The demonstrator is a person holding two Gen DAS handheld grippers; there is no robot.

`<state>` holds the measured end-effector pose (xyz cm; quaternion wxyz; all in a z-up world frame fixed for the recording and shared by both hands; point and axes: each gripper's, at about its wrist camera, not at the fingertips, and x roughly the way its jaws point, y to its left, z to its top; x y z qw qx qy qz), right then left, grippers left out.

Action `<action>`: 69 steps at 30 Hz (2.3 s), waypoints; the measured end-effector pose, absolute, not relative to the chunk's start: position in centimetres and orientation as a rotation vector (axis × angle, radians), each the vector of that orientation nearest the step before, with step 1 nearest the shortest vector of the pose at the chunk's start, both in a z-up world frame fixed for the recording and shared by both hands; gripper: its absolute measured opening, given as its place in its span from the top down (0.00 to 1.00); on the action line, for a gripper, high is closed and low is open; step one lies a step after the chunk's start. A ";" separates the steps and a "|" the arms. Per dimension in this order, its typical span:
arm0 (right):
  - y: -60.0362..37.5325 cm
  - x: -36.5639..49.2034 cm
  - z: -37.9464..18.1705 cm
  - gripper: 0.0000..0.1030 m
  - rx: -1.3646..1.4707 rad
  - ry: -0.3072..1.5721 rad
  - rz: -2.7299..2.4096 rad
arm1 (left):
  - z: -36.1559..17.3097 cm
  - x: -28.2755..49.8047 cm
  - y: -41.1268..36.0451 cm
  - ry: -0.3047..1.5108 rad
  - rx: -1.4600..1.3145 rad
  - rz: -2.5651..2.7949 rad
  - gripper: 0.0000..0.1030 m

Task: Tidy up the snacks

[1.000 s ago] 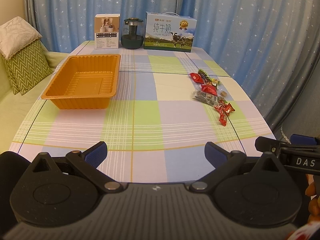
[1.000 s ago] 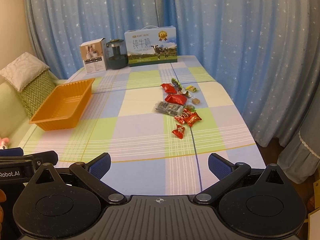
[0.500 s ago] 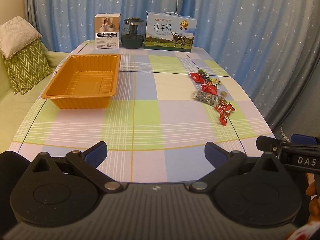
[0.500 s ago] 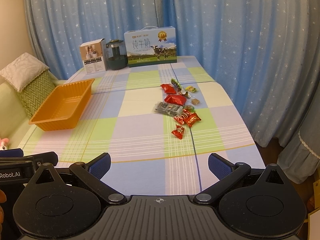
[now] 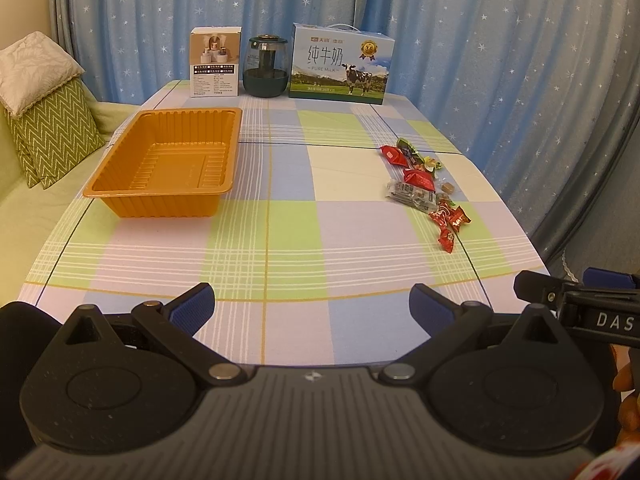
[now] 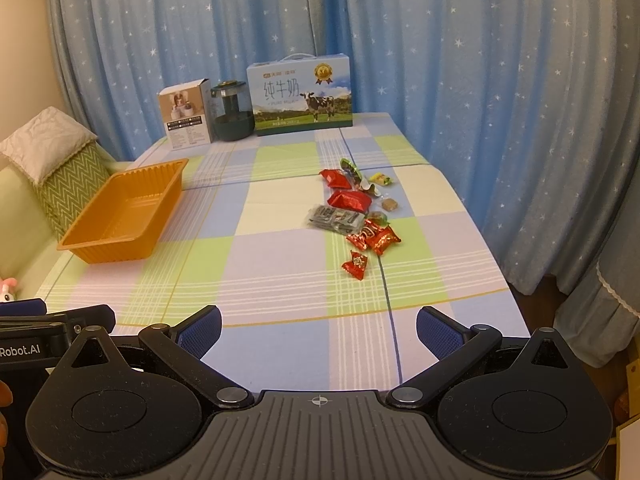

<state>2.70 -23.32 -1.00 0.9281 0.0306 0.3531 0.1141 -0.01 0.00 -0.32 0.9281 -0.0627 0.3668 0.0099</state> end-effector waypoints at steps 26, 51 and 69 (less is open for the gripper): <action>-23.4 2.7 -1.0 0.00 0.062 0.722 0.234 | -0.2 0.0 -0.1 0.753 -0.124 0.018 0.00; -26.7 5.2 -4.2 0.00 0.138 0.739 0.169 | -2.7 3.6 -2.0 0.796 -0.121 -0.060 0.00; -32.0 12.8 -7.4 0.16 0.226 0.726 0.080 | -7.9 13.8 -10.2 0.795 -0.041 -0.242 0.20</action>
